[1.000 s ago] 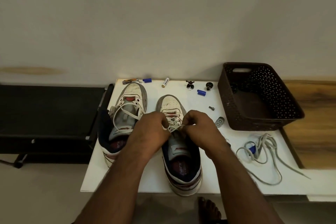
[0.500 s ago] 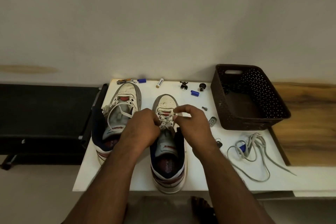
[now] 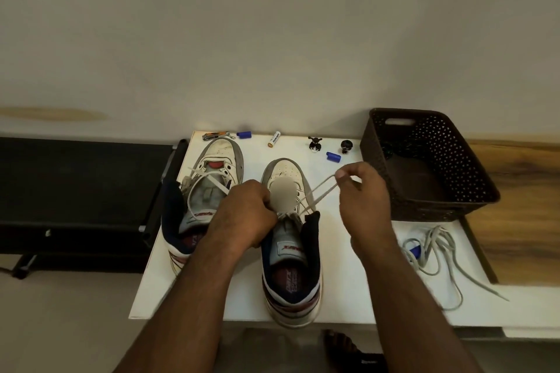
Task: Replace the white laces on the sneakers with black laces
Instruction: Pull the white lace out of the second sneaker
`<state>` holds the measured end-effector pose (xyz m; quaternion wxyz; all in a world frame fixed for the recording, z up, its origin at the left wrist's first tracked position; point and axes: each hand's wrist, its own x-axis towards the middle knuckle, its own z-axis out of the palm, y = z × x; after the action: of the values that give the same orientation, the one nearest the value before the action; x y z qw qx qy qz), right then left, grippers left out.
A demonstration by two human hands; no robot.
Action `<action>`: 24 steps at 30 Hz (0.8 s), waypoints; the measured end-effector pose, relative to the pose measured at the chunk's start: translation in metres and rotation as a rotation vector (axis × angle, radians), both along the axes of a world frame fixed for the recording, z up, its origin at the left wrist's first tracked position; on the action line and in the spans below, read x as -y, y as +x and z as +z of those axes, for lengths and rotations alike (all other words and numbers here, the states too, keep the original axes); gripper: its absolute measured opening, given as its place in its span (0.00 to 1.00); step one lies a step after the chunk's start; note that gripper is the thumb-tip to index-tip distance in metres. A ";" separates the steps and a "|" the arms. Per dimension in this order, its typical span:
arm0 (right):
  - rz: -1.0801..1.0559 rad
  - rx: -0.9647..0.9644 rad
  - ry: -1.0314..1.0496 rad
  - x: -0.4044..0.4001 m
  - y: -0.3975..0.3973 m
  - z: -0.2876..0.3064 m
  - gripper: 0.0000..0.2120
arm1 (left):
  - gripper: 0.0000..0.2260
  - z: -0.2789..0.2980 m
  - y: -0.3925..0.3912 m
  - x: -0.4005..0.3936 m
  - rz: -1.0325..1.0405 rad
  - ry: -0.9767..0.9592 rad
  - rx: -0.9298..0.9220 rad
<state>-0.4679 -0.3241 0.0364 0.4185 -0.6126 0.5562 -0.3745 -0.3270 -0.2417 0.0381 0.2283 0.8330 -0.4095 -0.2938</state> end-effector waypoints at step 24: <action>0.194 0.544 0.230 -0.006 -0.003 0.027 0.06 | 0.08 0.008 -0.001 -0.003 0.021 0.011 -0.085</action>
<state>-0.4710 -0.3176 0.0630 0.6524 -0.4887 0.4015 -0.4175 -0.3282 -0.2392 0.0463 0.2441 0.8251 -0.3892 -0.3289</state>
